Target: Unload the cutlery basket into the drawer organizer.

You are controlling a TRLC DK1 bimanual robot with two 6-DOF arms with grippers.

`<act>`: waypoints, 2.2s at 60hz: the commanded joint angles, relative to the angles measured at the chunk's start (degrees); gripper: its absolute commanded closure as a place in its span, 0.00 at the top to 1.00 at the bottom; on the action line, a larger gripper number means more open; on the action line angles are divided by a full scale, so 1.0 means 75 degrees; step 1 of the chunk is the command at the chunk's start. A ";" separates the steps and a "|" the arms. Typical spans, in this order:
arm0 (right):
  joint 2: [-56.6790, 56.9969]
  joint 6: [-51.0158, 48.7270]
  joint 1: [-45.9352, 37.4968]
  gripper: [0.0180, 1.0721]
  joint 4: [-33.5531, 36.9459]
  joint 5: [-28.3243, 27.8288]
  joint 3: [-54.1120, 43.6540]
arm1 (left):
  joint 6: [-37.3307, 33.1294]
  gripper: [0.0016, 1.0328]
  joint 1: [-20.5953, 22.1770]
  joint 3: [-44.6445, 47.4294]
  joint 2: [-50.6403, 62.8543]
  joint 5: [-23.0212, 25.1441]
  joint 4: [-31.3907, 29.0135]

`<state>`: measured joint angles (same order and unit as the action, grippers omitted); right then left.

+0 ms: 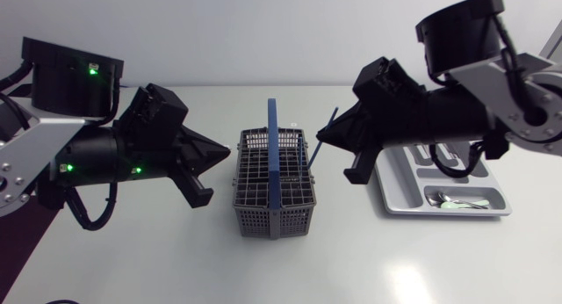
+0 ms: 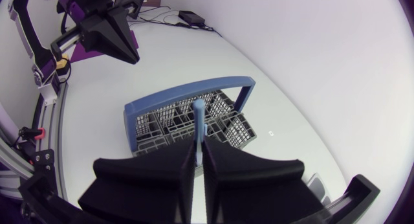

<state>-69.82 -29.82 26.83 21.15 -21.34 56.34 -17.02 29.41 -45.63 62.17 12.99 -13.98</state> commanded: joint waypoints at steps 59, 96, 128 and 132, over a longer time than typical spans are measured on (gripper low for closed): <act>-0.3429 -0.1578 -0.4585 0.06 0.4130 -0.0916 0.2461 | -0.0122 0.09 0.0321 0.0365 -0.0204 -0.0068 -0.0035; -0.6558 -0.0723 -0.4784 0.06 0.3966 -0.0447 0.4430 | -0.0122 0.09 0.0321 0.0435 -0.0169 -0.0080 -0.0011; -0.5608 -0.0137 -0.4444 0.86 0.2841 -0.0201 0.3879 | -0.0134 0.09 0.0298 0.0552 -0.0297 -0.0080 -0.0023; -0.4718 -0.0336 -0.4128 0.86 0.2466 -0.0541 0.3176 | -0.0134 0.09 0.0286 0.0587 -0.0333 -0.0080 -0.0011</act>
<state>-113.89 -31.35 -7.20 41.28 -23.46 85.56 -17.02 31.38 -43.07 60.69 12.75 -14.02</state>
